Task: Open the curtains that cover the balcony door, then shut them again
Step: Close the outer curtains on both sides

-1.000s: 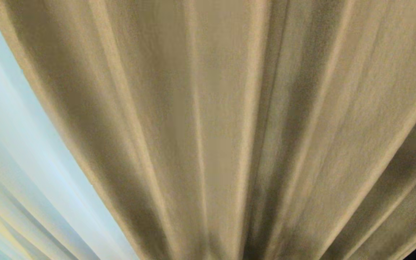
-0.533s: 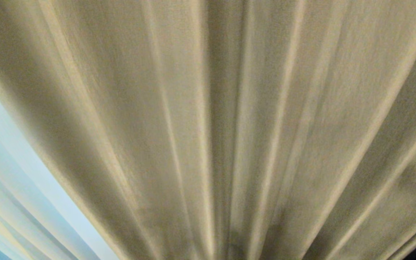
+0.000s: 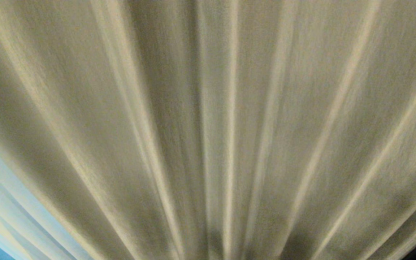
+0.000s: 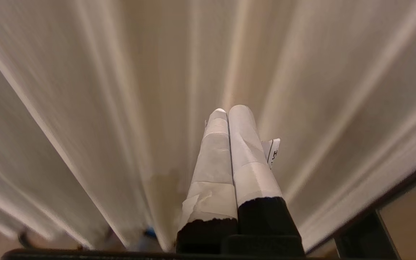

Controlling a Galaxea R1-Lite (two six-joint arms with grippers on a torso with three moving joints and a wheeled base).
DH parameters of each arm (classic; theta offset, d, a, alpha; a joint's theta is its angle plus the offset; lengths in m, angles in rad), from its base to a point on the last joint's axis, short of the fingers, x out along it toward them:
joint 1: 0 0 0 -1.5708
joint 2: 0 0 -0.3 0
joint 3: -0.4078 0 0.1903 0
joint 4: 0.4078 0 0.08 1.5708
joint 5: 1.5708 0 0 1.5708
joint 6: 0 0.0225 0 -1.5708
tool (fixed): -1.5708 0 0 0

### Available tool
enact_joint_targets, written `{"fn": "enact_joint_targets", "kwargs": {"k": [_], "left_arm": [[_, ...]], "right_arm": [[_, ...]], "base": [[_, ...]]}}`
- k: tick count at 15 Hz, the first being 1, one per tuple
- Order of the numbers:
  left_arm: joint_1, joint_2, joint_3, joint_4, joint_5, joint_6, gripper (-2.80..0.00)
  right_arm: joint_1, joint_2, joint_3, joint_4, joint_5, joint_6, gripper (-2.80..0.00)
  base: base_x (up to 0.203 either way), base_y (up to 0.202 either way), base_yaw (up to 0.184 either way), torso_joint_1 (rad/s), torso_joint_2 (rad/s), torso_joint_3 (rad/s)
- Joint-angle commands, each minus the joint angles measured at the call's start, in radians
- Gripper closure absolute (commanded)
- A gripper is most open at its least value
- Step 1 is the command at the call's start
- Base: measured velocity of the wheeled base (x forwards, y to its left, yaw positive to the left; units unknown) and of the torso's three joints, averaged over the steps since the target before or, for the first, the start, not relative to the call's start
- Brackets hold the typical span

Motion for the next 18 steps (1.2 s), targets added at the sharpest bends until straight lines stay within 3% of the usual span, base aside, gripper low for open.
{"fn": "enact_joint_targets", "kwargs": {"k": [1,4,9,11,18], "left_arm": [[0.000,0.000,0.000,-0.001,0.000,-0.001,0.00],[0.000,0.000,-0.001,-0.001,0.000,-0.001,0.00],[0.000,0.000,-0.001,-0.001,0.000,-0.001,0.00],[0.000,0.000,0.000,-0.001,0.000,-0.001,0.00],[0.000,0.000,-0.001,-0.001,0.000,-0.001,0.00]], "right_arm": [[0.007,-0.115,0.002,0.087,0.000,-0.017,0.00],[0.010,-0.201,0.002,0.110,0.005,-0.021,0.00],[0.011,-0.204,0.002,0.111,0.004,-0.010,0.00],[0.011,-0.204,0.002,0.109,-0.004,0.042,0.00],[0.011,-0.204,0.002,0.109,-0.004,0.044,0.00]], "base": [[0.000,0.000,0.000,0.000,0.00,0.000],[0.000,0.000,0.000,0.000,0.00,0.000],[0.000,0.000,0.000,0.000,0.00,0.000],[0.000,0.000,0.000,0.000,0.00,0.000],[0.000,0.000,0.000,0.000,0.00,0.000]]}}
